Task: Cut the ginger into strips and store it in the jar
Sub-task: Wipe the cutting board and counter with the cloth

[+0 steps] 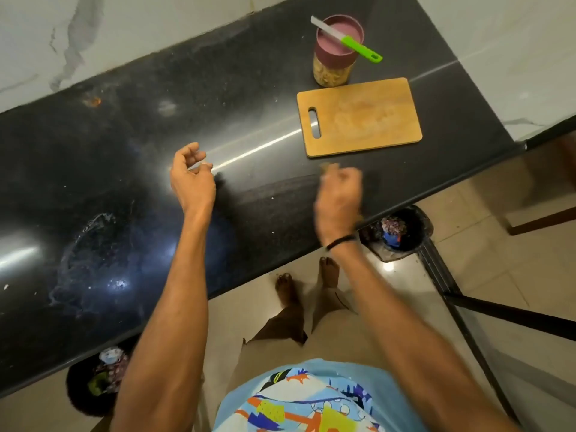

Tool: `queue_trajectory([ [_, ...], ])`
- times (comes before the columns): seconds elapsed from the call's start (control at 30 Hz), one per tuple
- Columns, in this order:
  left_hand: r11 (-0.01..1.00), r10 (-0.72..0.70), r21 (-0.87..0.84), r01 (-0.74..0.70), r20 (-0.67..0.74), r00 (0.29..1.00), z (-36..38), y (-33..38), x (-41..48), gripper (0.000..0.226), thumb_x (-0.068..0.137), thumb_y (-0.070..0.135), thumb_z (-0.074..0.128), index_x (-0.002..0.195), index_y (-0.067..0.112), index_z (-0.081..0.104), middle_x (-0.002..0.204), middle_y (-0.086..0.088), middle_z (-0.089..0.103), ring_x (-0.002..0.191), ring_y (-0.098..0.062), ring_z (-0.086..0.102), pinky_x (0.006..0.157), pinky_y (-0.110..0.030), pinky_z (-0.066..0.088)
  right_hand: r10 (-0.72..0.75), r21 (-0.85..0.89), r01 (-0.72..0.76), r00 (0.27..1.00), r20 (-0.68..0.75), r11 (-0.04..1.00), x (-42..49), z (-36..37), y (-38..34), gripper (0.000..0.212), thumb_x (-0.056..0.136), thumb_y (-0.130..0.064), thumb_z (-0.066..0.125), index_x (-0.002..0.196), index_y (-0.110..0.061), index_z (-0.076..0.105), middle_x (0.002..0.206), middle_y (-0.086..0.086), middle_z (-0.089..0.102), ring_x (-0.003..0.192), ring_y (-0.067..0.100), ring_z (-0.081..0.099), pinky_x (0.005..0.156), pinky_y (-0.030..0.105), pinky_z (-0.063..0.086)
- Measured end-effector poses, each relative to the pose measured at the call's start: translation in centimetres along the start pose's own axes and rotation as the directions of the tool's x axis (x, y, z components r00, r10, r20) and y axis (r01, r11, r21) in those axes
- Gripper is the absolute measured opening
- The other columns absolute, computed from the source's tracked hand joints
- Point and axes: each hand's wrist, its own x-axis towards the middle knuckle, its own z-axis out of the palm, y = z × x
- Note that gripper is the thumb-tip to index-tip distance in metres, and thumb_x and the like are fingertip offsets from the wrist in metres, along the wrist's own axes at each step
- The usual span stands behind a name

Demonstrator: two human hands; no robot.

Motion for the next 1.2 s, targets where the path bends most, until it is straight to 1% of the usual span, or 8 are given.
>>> queue_trajectory([
  [0.1,1.000,0.027,0.014,-0.028,0.026,0.999,1.6,0.8,0.0,0.040,0.083,-0.004,0.059,0.118,0.015,0.063,0.103,-0.003,0.069,0.092,-0.003,0.064,0.083,-0.020,0.054,-0.429,-0.100,0.508,0.803,0.414,0.855,-8.3,4.5,-7.6,0.008,0.092,-0.020,0.058,0.098,-0.021,0.062,0.094,0.003,0.057,0.076,0.022,0.052,0.062,0.040,0.042],
  [0.2,0.998,0.056,0.031,-0.058,0.062,0.997,3.1,1.9,-0.2,0.038,0.087,-0.003,0.058,0.118,0.019,0.062,0.106,-0.001,0.069,0.091,-0.005,0.064,0.080,-0.016,0.052,-0.452,-0.026,0.575,0.670,0.589,0.818,-12.1,6.8,-9.1,0.013,0.090,-0.011,0.056,0.101,-0.016,0.059,0.103,0.007,0.051,0.077,0.024,0.047,0.067,0.036,0.043],
  [0.4,0.995,0.076,0.057,-0.085,0.143,0.987,8.3,2.4,-1.9,0.036,0.088,-0.003,0.057,0.122,0.010,0.062,0.110,-0.006,0.069,0.073,0.009,0.060,0.066,-0.007,0.046,-0.282,0.013,0.292,0.912,0.298,0.956,-2.6,2.5,1.0,0.021,0.096,-0.009,0.053,0.102,-0.021,0.068,0.111,0.001,0.058,0.081,0.021,0.043,0.073,0.029,0.038],
  [0.6,0.972,0.148,0.128,-0.195,0.308,0.940,13.8,2.5,-5.1,0.035,0.093,0.006,0.055,0.126,0.017,0.060,0.123,-0.003,0.064,0.104,-0.014,0.063,0.086,-0.032,0.056,-0.174,-0.170,0.196,0.975,0.138,0.966,8.2,-4.0,11.5,0.022,0.090,-0.003,0.059,0.094,-0.021,0.070,0.105,0.001,0.060,0.093,0.017,0.047,0.075,0.037,0.042],
  [0.8,0.930,0.209,0.220,-0.295,0.343,0.916,16.4,2.9,-6.5,0.039,0.092,0.008,0.056,0.130,0.016,0.060,0.132,-0.005,0.057,0.121,-0.021,0.055,0.101,-0.042,0.050,0.244,-0.189,-0.286,0.945,-0.219,0.939,15.7,-10.2,19.1,0.020,0.092,-0.020,0.049,0.092,-0.015,0.068,0.104,0.015,0.056,0.093,0.031,0.051,0.073,0.037,0.049],
  [0.9,0.932,0.228,0.220,-0.288,0.264,0.937,16.9,2.9,-7.0,0.038,0.090,0.005,0.055,0.127,0.012,0.062,0.129,-0.005,0.061,0.119,-0.021,0.056,0.098,-0.044,0.051,0.131,-0.152,-0.158,0.976,-0.173,0.976,13.8,-8.7,15.6,0.009,0.088,-0.022,0.056,0.087,-0.018,0.064,0.088,0.007,0.061,0.078,0.020,0.055,0.063,0.036,0.048],
  [1.03,0.927,0.223,0.253,-0.278,0.226,0.948,18.2,3.2,-7.6,0.037,0.090,0.004,0.053,0.125,0.010,0.065,0.125,-0.006,0.065,0.116,-0.023,0.059,0.099,-0.043,0.050,-0.293,-0.136,0.364,0.881,0.372,0.921,4.2,-2.3,6.1,0.021,0.094,-0.010,0.047,0.094,-0.015,0.067,0.094,0.009,0.059,0.077,0.027,0.052,0.065,0.041,0.044],
  [1.2,0.781,0.292,0.448,-0.434,0.353,0.889,19.7,3.1,-7.8,0.032,0.093,0.014,0.059,0.124,0.013,0.068,0.127,-0.012,0.060,0.119,-0.030,0.051,0.104,-0.032,0.036,-0.291,-0.188,0.352,0.912,0.288,0.917,8.9,-4.4,11.5,0.018,0.092,-0.005,0.050,0.093,-0.011,0.067,0.091,0.010,0.058,0.081,0.029,0.053,0.067,0.039,0.038],
])
